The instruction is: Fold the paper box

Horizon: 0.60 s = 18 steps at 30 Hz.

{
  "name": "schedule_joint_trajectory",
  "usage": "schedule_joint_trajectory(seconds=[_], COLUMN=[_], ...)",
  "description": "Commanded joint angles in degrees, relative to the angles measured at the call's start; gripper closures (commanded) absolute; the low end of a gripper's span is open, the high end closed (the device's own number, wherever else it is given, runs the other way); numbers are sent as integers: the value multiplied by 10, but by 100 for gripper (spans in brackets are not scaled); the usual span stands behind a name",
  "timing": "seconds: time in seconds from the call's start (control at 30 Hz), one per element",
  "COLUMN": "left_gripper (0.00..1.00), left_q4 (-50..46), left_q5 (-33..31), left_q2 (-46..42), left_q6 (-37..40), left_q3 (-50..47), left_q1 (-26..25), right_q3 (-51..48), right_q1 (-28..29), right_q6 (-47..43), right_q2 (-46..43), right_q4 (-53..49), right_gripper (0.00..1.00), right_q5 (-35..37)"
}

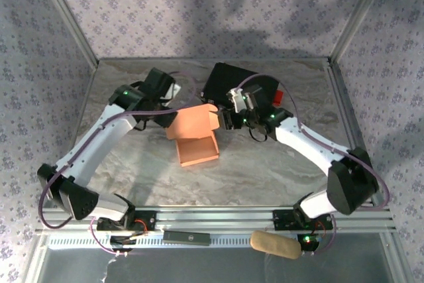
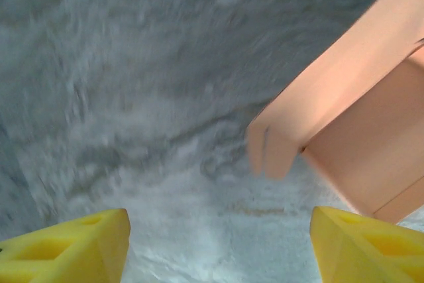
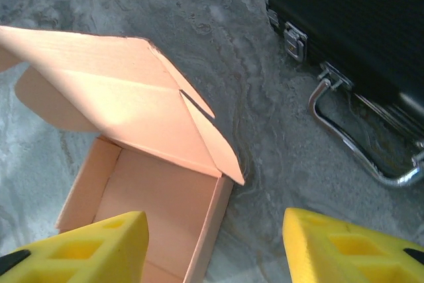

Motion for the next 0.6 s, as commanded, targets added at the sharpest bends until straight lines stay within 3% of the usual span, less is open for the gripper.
schedule_joint_trajectory(seconds=[0.0, 0.3, 0.57], left_gripper=[30, 31, 40], left_q4=[10, 130, 192], left_q5=[83, 128, 145], left_q2=[-7, 4, 24], left_q6=[-47, -14, -8], left_q3=[-72, -148, -170], left_q1=[32, 72, 69], right_q3=[50, 133, 138], right_q1=[15, 22, 24], right_q6=[-58, -97, -94], right_q2=[42, 151, 158], right_q4=[-56, -91, -85], right_gripper=[43, 49, 55], right_q5=[17, 35, 38])
